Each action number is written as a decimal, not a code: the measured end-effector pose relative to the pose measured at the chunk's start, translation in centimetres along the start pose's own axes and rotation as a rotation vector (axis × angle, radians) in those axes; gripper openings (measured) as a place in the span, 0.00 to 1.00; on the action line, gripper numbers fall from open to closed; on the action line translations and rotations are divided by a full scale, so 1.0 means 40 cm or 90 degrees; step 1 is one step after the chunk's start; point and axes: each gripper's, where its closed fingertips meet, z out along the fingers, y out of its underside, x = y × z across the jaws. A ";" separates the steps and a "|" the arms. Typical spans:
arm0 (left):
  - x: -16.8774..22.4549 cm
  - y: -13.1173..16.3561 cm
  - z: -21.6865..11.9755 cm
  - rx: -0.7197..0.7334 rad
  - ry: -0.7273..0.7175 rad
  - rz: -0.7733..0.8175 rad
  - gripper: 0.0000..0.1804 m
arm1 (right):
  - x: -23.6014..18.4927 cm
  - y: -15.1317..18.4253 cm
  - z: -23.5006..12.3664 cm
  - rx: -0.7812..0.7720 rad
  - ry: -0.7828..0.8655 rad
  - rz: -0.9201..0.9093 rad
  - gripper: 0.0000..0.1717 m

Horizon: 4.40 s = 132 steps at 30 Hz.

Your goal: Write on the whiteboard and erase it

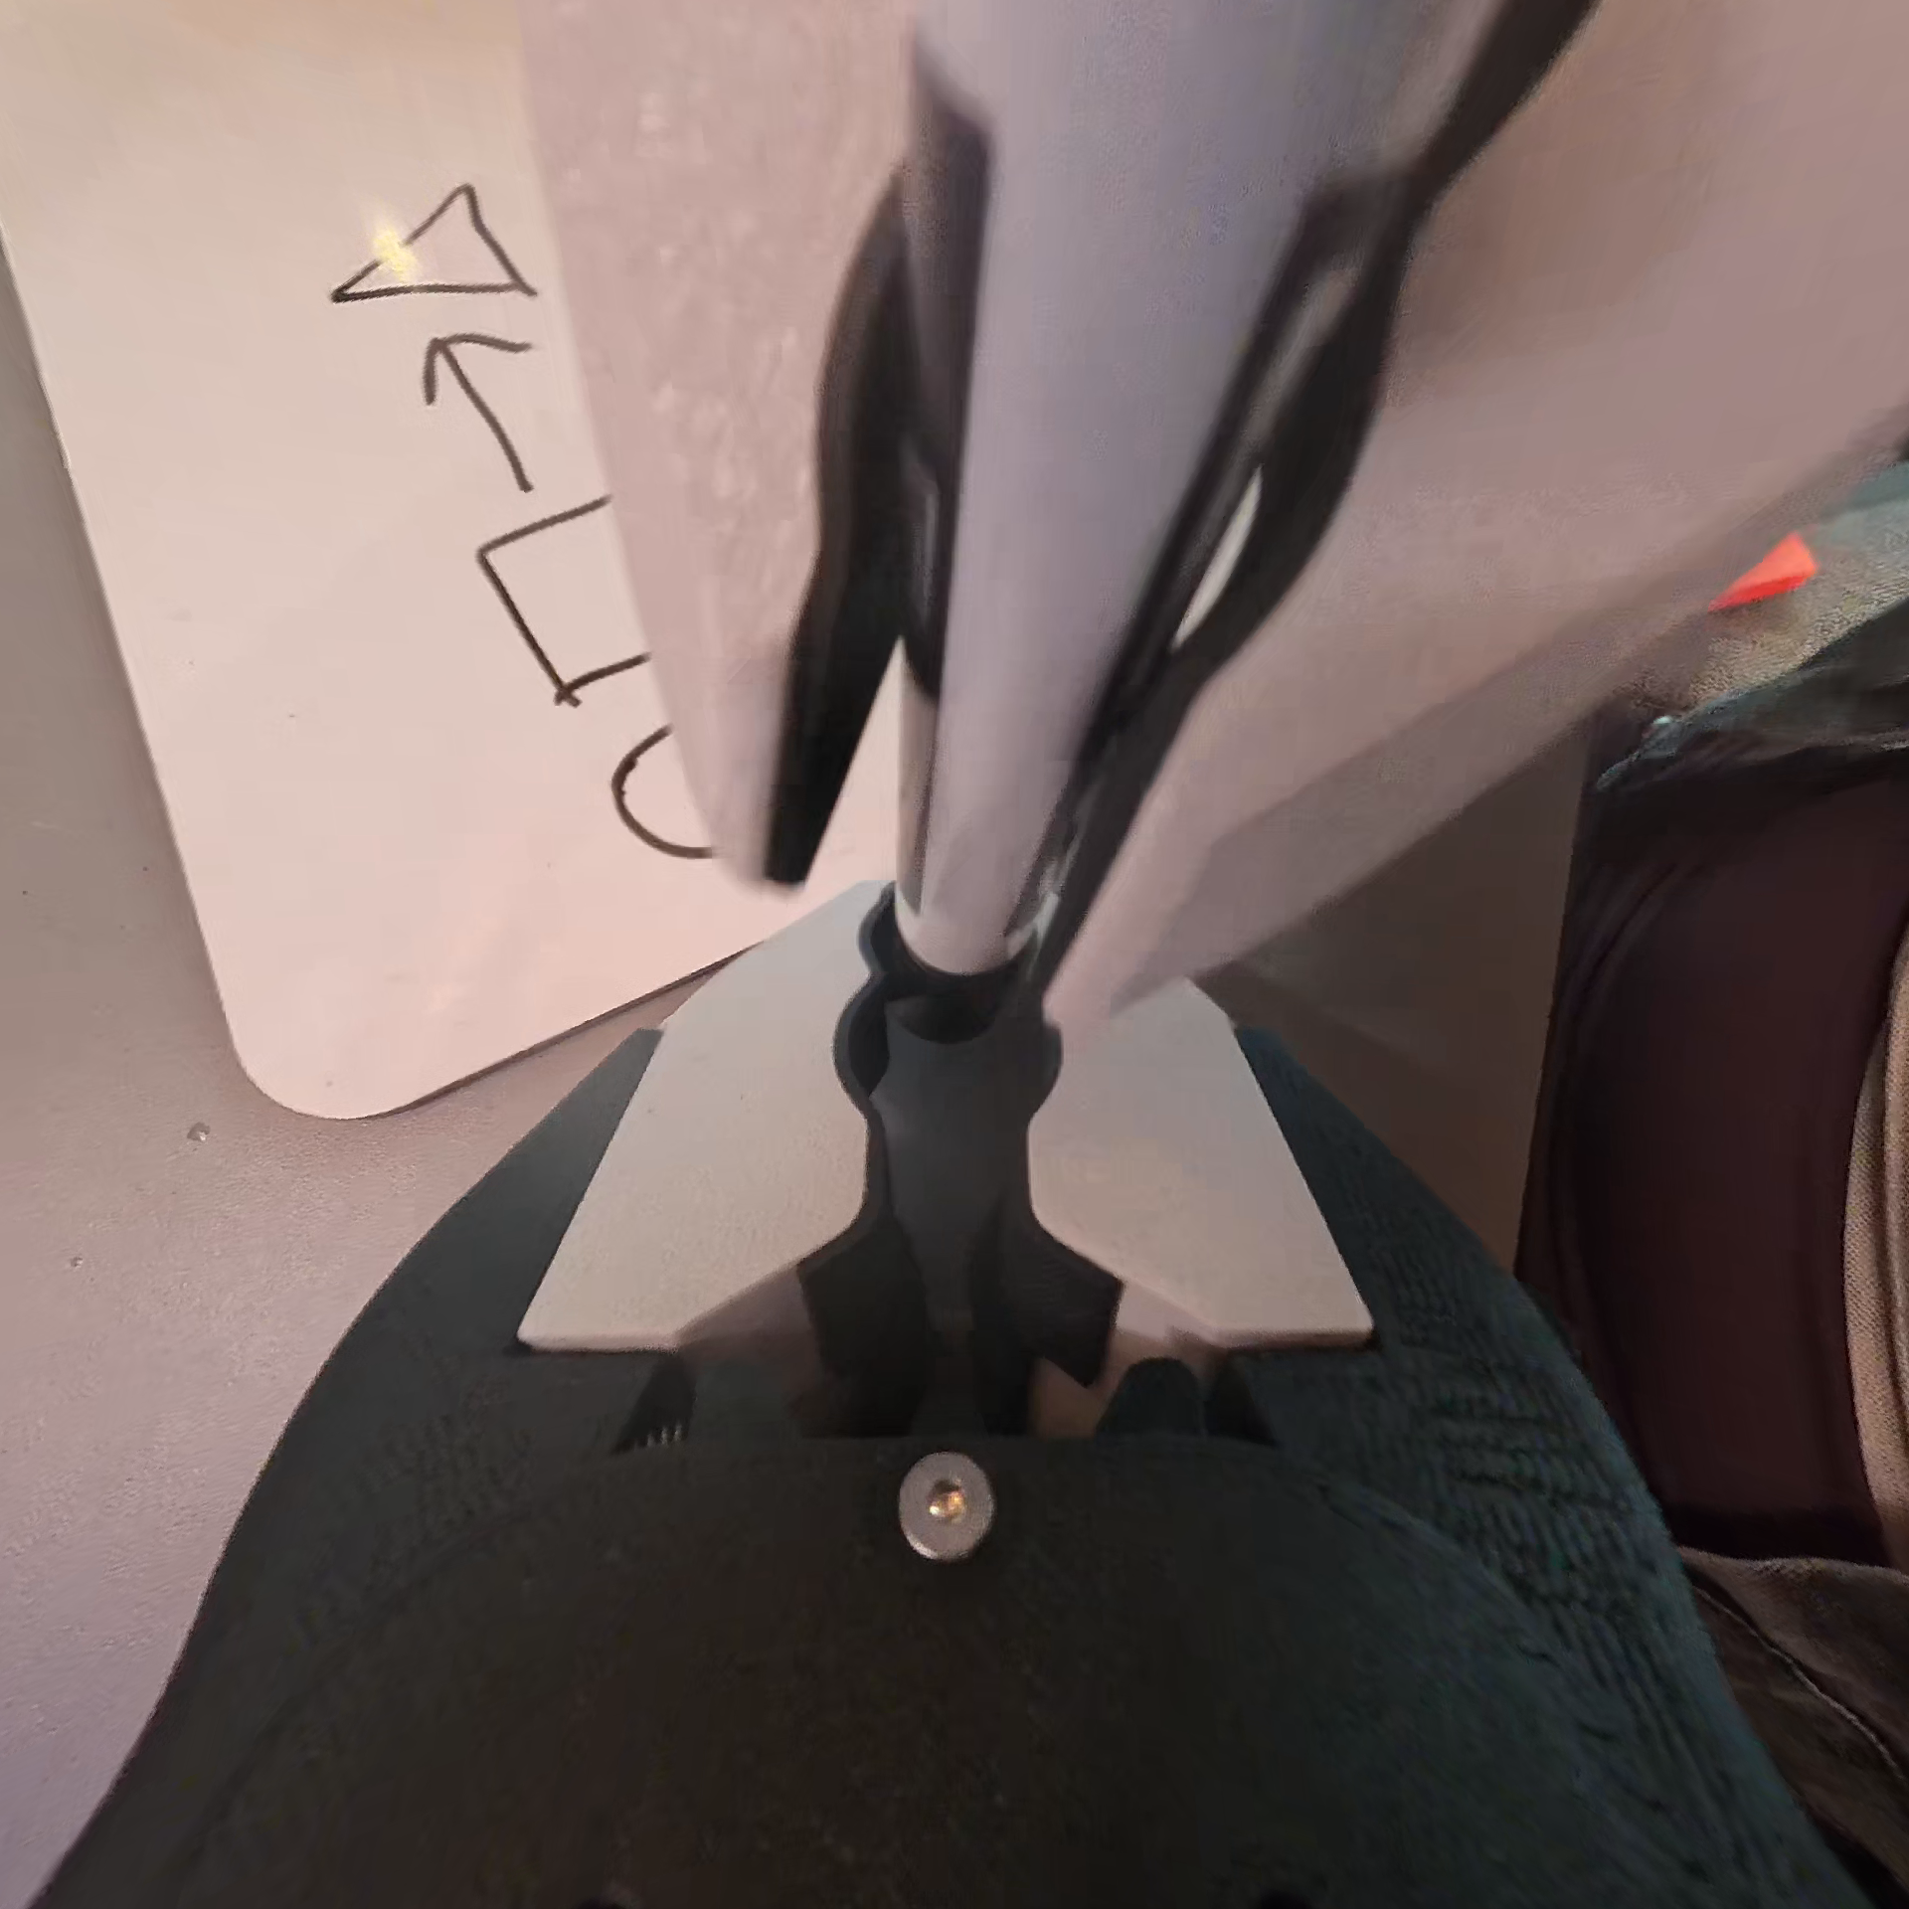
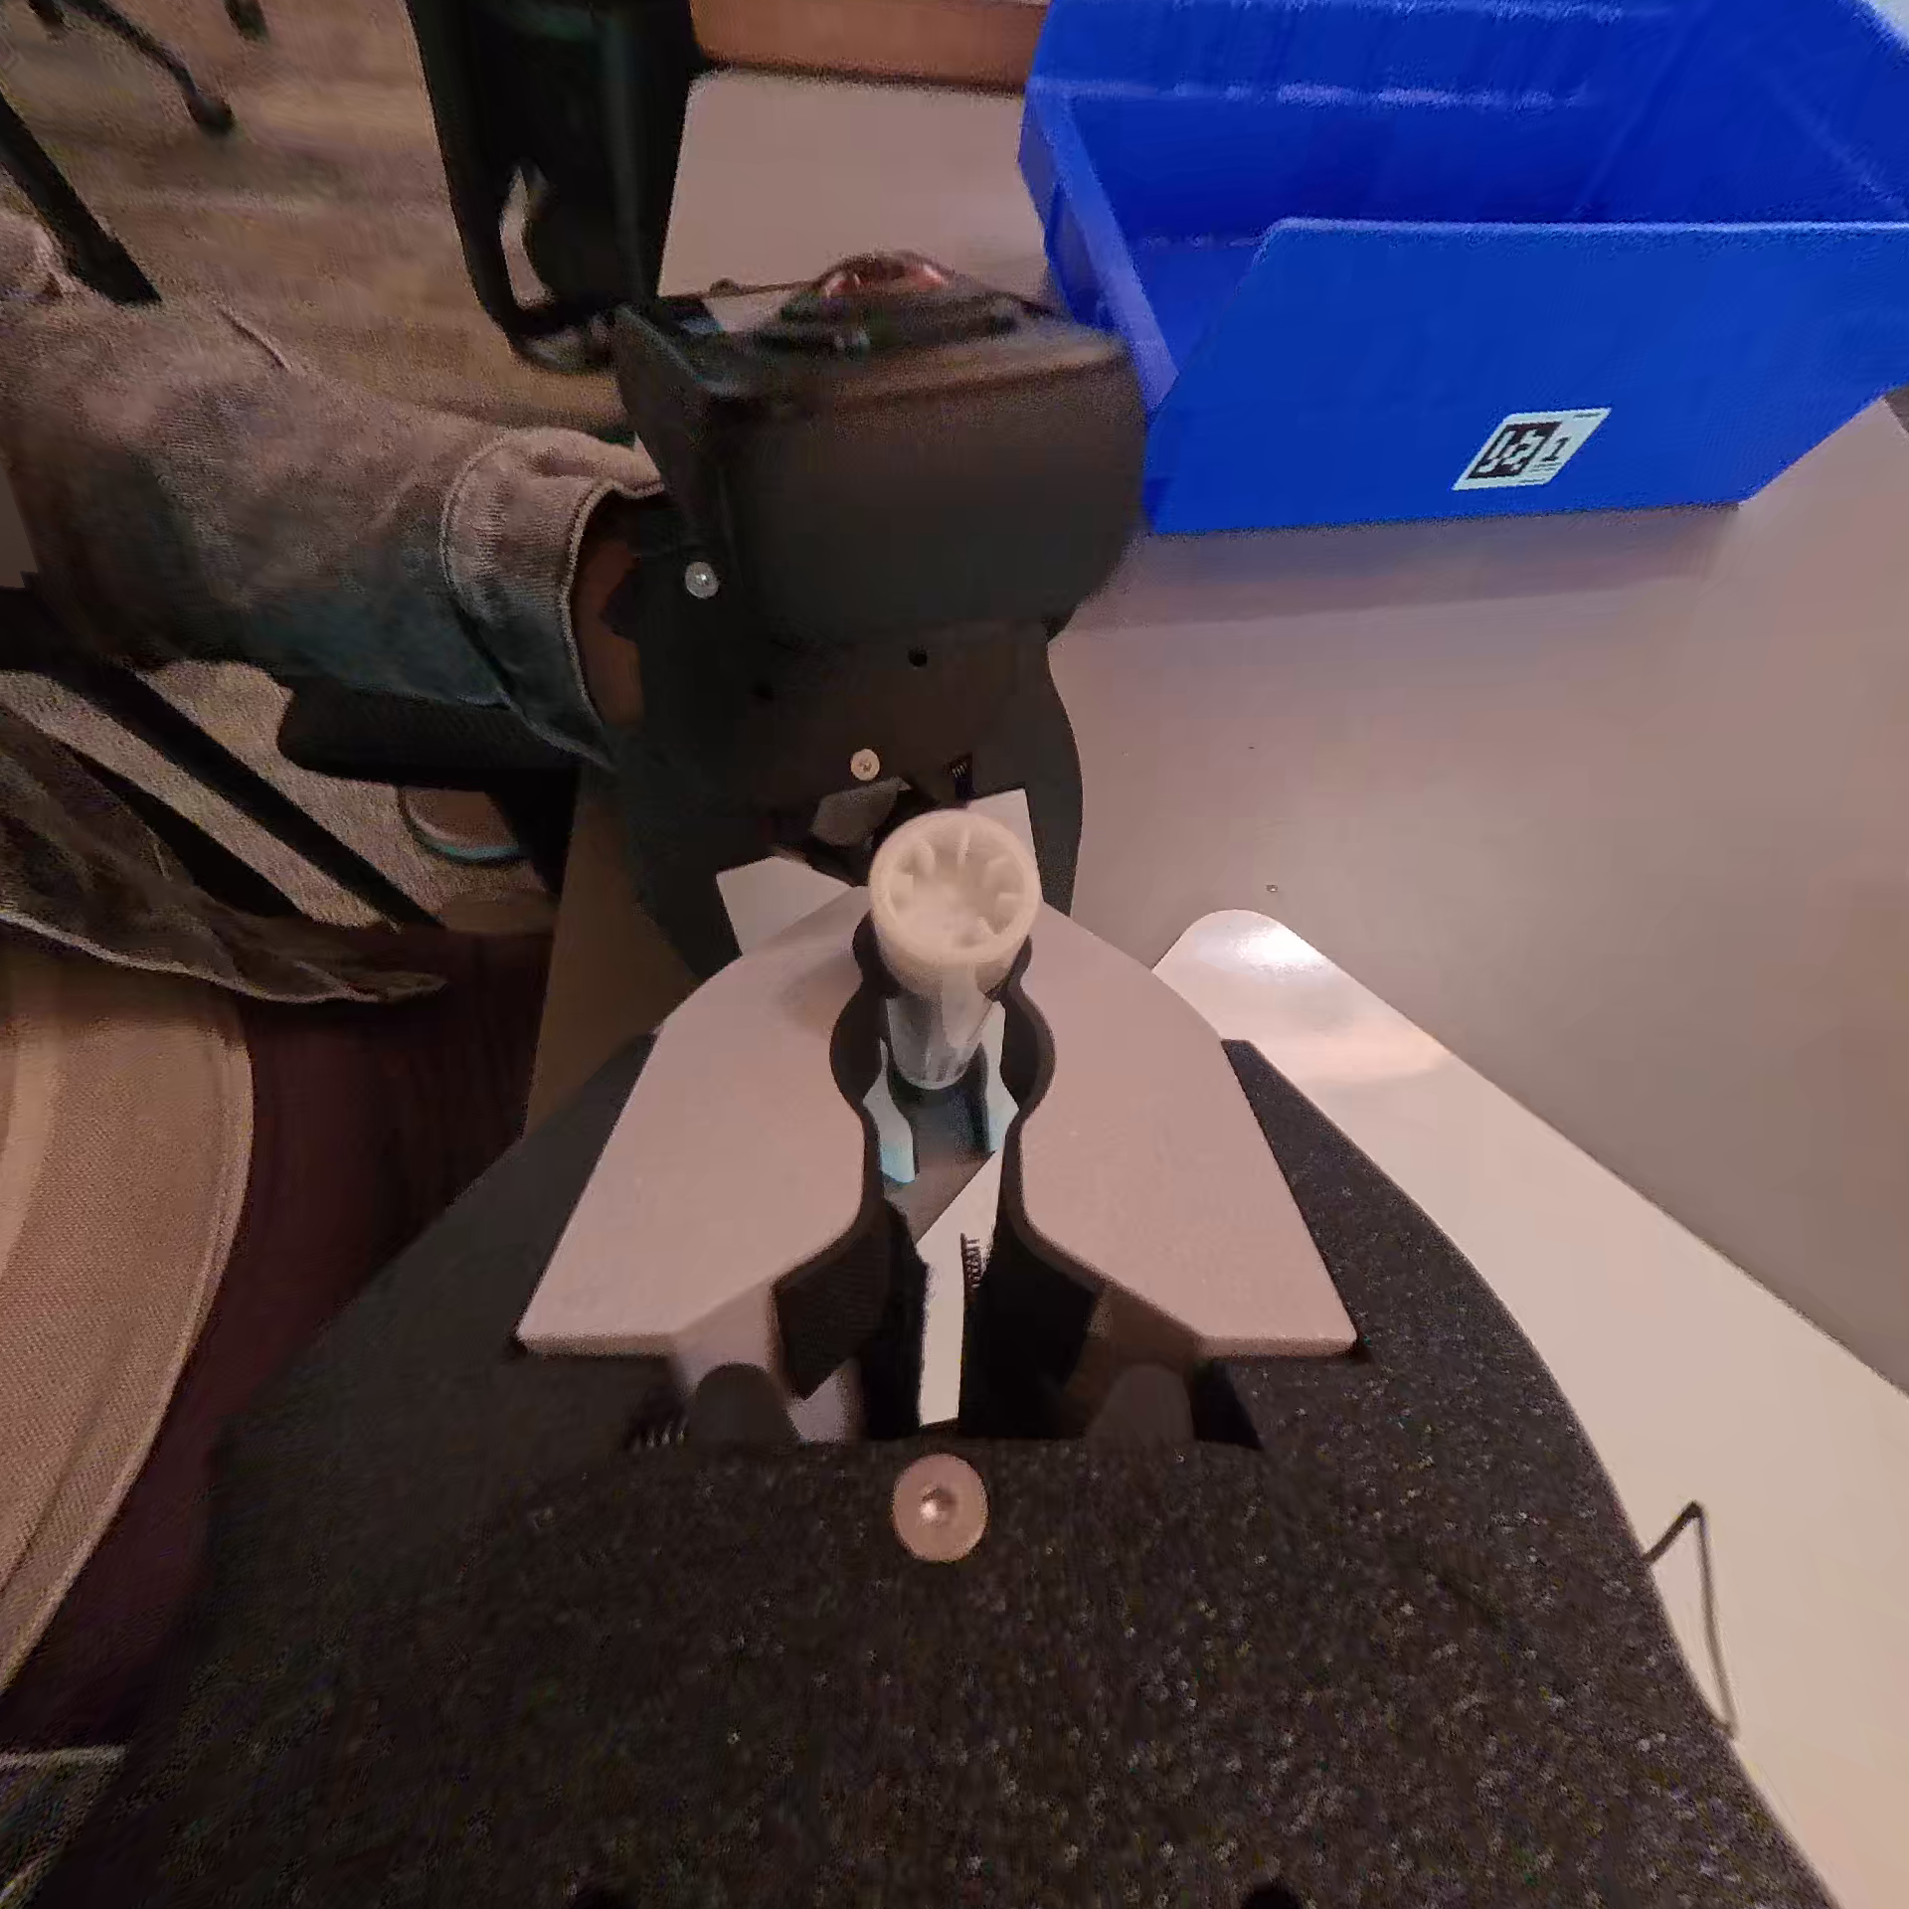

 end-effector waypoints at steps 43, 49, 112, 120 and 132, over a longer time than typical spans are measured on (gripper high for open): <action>-0.148 -0.122 -0.202 0.361 -0.231 -0.047 0.29 | 0.297 0.335 -1.079 0.357 0.826 0.267 0.11; -0.154 -0.115 -0.184 0.349 -0.216 -0.092 0.46 | 0.390 0.587 -1.083 0.093 0.845 0.441 0.11; -0.193 -0.010 -0.009 0.025 -0.115 -0.154 0.00 | 0.179 0.228 -0.093 -0.134 0.092 0.168 0.37; -0.193 -0.010 -0.009 0.027 -0.105 -0.165 0.00 | 0.148 0.245 -0.077 -0.185 0.072 0.088 0.35; -0.193 -0.010 -0.008 0.023 -0.113 -0.153 0.00 | 0.114 0.199 -0.001 -0.166 0.047 0.046 0.28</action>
